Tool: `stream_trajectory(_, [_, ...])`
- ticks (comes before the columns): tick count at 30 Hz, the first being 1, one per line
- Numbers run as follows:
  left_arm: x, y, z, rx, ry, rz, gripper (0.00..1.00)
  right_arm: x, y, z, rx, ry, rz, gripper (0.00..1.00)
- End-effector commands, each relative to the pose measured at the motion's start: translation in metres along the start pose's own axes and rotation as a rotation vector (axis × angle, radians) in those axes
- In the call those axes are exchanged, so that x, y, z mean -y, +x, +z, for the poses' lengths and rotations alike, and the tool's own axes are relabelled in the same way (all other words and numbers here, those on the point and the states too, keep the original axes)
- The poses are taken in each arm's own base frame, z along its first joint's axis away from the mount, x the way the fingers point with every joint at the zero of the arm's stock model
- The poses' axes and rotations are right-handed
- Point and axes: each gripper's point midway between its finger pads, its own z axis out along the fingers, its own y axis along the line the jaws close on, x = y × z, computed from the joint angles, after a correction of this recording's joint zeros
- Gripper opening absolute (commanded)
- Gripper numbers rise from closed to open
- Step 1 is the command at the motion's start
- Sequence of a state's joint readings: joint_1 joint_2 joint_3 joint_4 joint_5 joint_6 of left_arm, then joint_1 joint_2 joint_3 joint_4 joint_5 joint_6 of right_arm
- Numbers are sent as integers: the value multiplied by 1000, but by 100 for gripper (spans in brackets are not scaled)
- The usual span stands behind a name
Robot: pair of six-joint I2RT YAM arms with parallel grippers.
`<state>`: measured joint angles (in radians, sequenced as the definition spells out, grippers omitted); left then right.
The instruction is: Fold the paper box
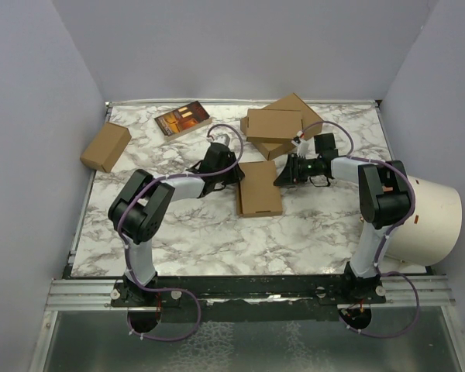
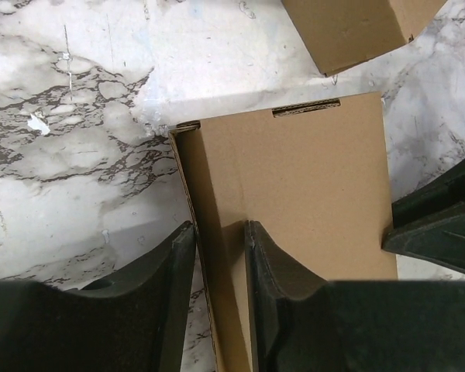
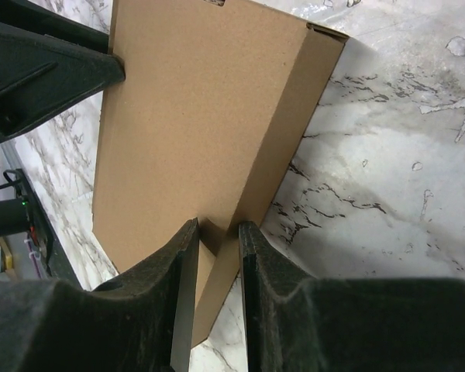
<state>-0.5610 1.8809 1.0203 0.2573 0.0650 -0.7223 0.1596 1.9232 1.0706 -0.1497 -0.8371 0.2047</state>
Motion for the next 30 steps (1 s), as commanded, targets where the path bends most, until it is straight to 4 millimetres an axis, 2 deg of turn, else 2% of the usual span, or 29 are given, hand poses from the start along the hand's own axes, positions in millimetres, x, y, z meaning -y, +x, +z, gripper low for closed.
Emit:
stream_trajectory(1, [-9, 31, 3, -94, -59, 91, 10, -2, 7, 16, -32, -12, -41, 25])
stream_trajectory(4, [-2, 31, 3, -102, -25, 110, 10, -3, 7, 16, -33, -13, -43, 25])
stream_trajectory(8, [-5, 23, 2, -84, -22, 90, 32, -1, 5, 15, -30, 0, -46, 25])
stream_trajectory(10, [-8, 17, 0, -69, -11, 63, 36, 0, 5, 15, -30, 7, -46, 26])
stream_trajectory(13, [-13, 2, -5, -35, 10, 26, 49, 2, 7, 15, -35, 12, -43, 26])
stream_trajectory(15, [-12, -8, -9, -12, 31, 14, 57, 3, 7, 16, -36, 14, -42, 26])
stream_trajectory(18, [-8, -20, -11, 15, 67, -4, 65, 3, 8, 16, -40, 10, -40, 26])
stream_trajectory(25, [-6, -40, 3, 37, 94, -35, 65, 3, 9, 17, -44, 9, -40, 26])
stream_trajectory(30, [-6, -45, 14, 27, 108, -61, 51, 3, 10, 18, -47, 3, -38, 26])
